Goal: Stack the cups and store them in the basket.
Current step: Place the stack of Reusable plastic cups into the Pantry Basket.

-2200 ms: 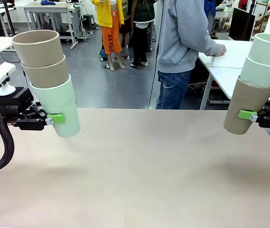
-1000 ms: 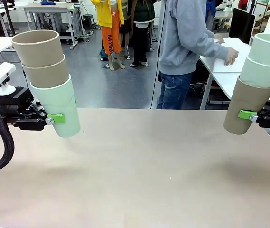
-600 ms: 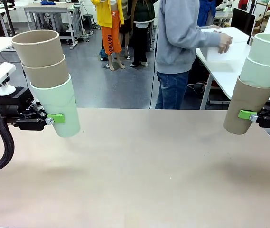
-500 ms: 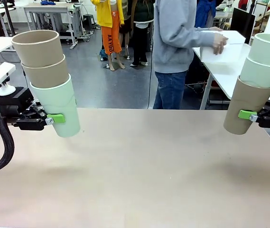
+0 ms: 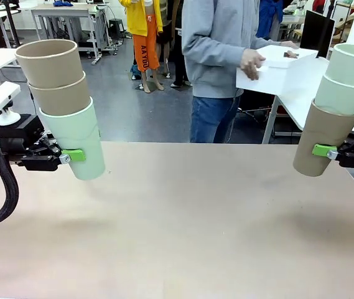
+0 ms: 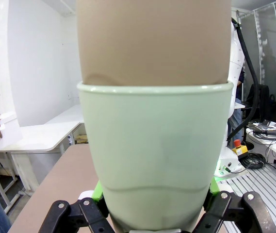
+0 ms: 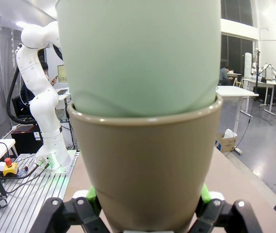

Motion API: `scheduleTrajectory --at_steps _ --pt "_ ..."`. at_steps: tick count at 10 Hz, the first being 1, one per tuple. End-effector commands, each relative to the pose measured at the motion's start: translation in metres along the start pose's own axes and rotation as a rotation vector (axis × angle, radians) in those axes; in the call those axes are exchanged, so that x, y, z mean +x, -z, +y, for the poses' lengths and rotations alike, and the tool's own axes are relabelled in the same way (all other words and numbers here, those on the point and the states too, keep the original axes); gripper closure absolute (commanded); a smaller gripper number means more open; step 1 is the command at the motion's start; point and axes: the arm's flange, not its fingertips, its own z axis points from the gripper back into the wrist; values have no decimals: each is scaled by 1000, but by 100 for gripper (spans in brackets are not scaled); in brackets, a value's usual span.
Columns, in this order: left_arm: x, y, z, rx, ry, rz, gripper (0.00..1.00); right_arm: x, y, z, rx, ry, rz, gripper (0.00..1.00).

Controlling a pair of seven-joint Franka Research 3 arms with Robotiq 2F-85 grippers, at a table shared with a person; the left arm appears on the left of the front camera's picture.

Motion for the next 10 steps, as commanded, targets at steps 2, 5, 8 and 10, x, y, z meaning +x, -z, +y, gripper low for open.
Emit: scheduleTrajectory --at_steps 2,5,8,10 --pt "3 1 0 -5 12 -7 15 4 -1 1 -1 -16 -3 16" --pt "3 1 0 -5 12 -7 15 4 -1 1 -1 -16 -3 16" --pt "3 1 0 -5 12 -7 15 4 -1 1 -1 -16 -3 16" --pt "3 1 0 -5 12 -7 15 4 -1 1 -1 -16 -3 16"
